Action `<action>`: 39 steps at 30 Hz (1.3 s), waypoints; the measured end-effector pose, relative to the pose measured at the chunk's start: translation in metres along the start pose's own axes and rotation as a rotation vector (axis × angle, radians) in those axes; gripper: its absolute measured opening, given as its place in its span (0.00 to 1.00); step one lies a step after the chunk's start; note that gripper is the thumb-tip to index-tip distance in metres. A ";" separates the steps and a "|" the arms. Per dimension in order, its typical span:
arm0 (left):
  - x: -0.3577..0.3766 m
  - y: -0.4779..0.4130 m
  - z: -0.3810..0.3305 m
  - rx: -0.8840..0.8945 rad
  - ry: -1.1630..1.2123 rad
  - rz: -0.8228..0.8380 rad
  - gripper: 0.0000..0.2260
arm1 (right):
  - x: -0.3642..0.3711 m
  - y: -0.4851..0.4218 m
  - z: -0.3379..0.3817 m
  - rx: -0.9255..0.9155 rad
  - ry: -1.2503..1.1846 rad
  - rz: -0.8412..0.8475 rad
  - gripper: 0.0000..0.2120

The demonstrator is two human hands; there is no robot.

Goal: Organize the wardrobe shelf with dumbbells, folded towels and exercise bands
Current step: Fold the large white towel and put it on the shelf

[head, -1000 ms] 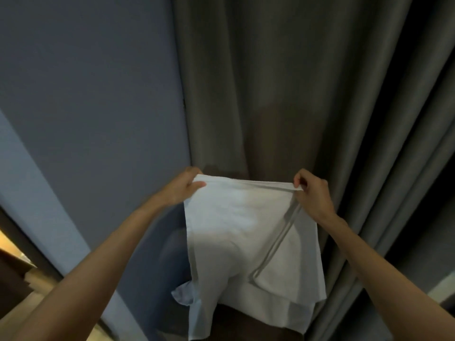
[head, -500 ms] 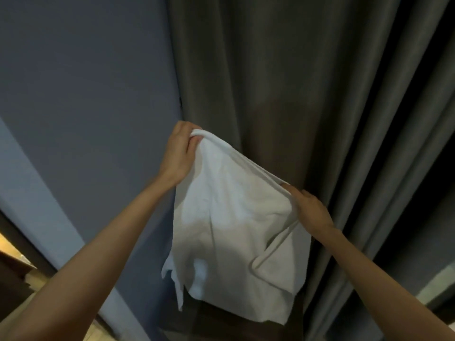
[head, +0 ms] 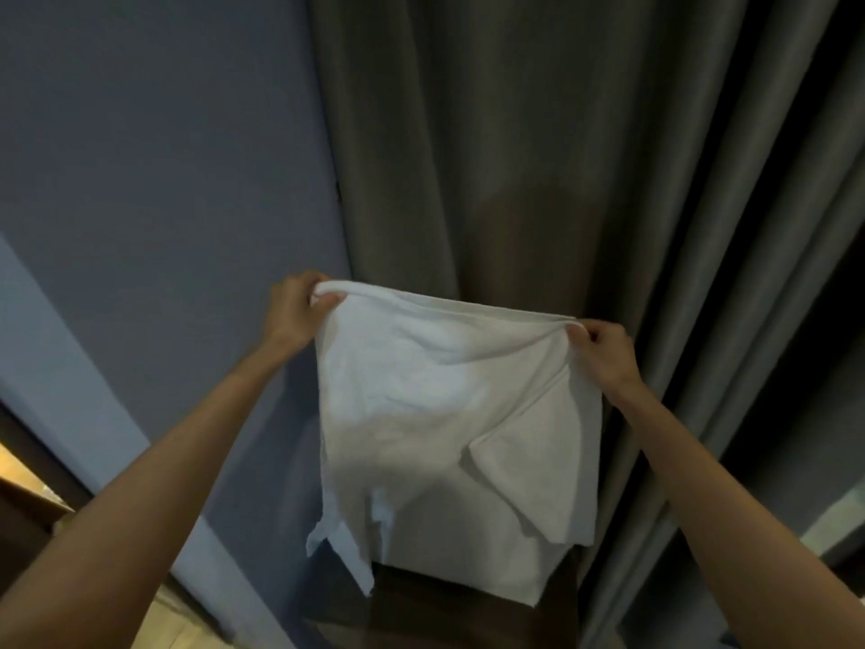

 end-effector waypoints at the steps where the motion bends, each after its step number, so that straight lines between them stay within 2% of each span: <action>1: 0.007 0.006 0.005 -0.009 0.018 0.051 0.09 | -0.001 -0.001 -0.001 0.023 -0.016 -0.028 0.12; 3: 0.019 0.017 0.014 -0.039 0.093 0.122 0.09 | -0.002 0.000 -0.004 0.067 -0.070 -0.101 0.13; 5: 0.023 0.020 0.020 -0.113 0.196 0.109 0.08 | -0.005 0.003 -0.001 0.070 -0.103 -0.171 0.12; 10: 0.019 0.008 0.020 -0.353 0.794 -0.031 0.09 | -0.031 -0.001 0.044 -0.146 -0.147 -0.362 0.12; 14: -0.011 -0.011 -0.007 -0.223 0.707 -0.274 0.06 | -0.038 -0.003 0.058 -0.189 -0.171 -0.432 0.12; 17: -0.028 -0.024 -0.028 -0.139 0.703 -0.380 0.06 | -0.048 -0.009 0.070 -0.239 -0.145 -0.466 0.12; 19: -0.035 -0.031 -0.038 -0.087 0.719 -0.425 0.06 | -0.055 -0.009 0.084 -0.340 -0.080 -0.478 0.12; 20: -0.036 -0.035 -0.042 -0.056 0.698 -0.417 0.05 | -0.058 -0.008 0.091 -0.402 -0.034 -0.474 0.12; 22: -0.024 -0.039 -0.047 0.002 0.571 -0.275 0.04 | -0.061 -0.007 0.094 -0.489 0.086 -0.438 0.11; 24: -0.004 -0.037 -0.037 -0.002 0.482 -0.116 0.04 | -0.058 -0.010 0.089 -0.494 0.207 -0.348 0.11; 25: 0.002 -0.034 -0.028 -0.028 0.476 -0.105 0.05 | -0.053 -0.010 0.087 -0.499 0.263 -0.296 0.12; 29: -0.014 -0.027 -0.018 -0.074 0.589 -0.332 0.04 | -0.044 -0.011 0.102 -0.586 0.315 -0.240 0.11; 31: -0.021 -0.031 -0.031 0.001 0.574 -0.306 0.04 | -0.049 -0.020 0.104 -0.492 0.219 -0.270 0.11; 35: -0.008 -0.019 -0.061 0.206 0.400 -0.113 0.04 | -0.042 -0.027 0.084 -0.165 -0.123 -0.236 0.10; 37: 0.007 0.003 -0.074 0.323 0.226 -0.055 0.07 | -0.030 -0.021 0.081 -0.097 -0.217 -0.195 0.09; 39: 0.035 0.027 -0.084 0.442 0.110 0.113 0.08 | -0.017 -0.014 0.083 -0.059 -0.326 -0.150 0.08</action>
Point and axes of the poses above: each hand's wrist, its own y-axis away from the middle knuckle, its own x-axis out of the palm, z = x × y, the point moved 8 cm from there along -y, towards the middle knuckle, and after that the axes turned 5 degrees about -y, right-handed, at the moved point
